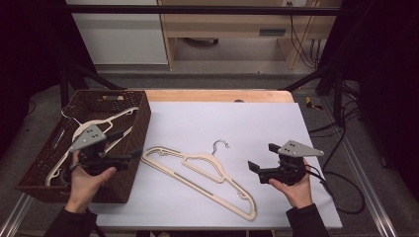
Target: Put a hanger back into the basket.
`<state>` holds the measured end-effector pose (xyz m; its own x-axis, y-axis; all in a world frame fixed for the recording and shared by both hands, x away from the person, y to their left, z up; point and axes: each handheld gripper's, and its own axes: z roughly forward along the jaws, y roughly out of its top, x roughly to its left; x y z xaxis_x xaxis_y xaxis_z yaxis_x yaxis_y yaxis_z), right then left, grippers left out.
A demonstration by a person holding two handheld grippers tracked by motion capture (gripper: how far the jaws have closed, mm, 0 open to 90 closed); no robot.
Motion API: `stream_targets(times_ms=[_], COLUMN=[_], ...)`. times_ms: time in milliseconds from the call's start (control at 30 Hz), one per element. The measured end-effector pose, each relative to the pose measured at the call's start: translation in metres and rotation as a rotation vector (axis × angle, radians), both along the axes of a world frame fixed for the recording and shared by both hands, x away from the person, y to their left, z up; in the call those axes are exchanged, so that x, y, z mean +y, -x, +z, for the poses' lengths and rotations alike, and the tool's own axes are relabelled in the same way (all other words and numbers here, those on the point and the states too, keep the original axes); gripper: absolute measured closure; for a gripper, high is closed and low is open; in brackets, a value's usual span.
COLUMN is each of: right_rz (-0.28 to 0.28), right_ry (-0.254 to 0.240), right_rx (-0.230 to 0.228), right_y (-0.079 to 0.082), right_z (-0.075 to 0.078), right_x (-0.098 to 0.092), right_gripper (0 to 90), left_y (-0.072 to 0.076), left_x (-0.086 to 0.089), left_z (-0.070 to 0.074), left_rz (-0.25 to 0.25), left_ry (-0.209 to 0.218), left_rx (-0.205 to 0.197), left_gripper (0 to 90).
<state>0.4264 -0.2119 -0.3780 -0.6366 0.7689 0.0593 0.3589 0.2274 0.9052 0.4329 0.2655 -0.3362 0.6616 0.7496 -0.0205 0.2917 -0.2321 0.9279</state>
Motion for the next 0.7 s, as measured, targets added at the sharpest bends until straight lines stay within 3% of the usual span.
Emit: stream_targets(times_ms=[167,200,433,700], right_rz=[0.027,0.022,0.046,0.088], right_ry=[-0.013,-0.015,0.026,0.078], right_rx=[0.02,0.024,0.06,0.118], right_y=[0.001,0.001,-0.001,-0.006], right_z=[-0.007,-0.008,-0.019,-0.033], right_x=[0.001,0.001,0.008,0.022], right_gripper=[7.3,7.4,9.7,13.7], left_y=[0.005,0.005,0.009,0.007], left_x=[-0.021,-0.023,-0.029,-0.042], left_z=[-0.015,-0.017,-0.03,-0.042], left_rz=[-0.06,-0.064,-0.074,-0.1], left_ry=[0.014,0.0,0.024,-0.019], left_rx=[0.005,0.009,0.028,0.048], left_gripper=[11.4,10.5,10.5,9.4])
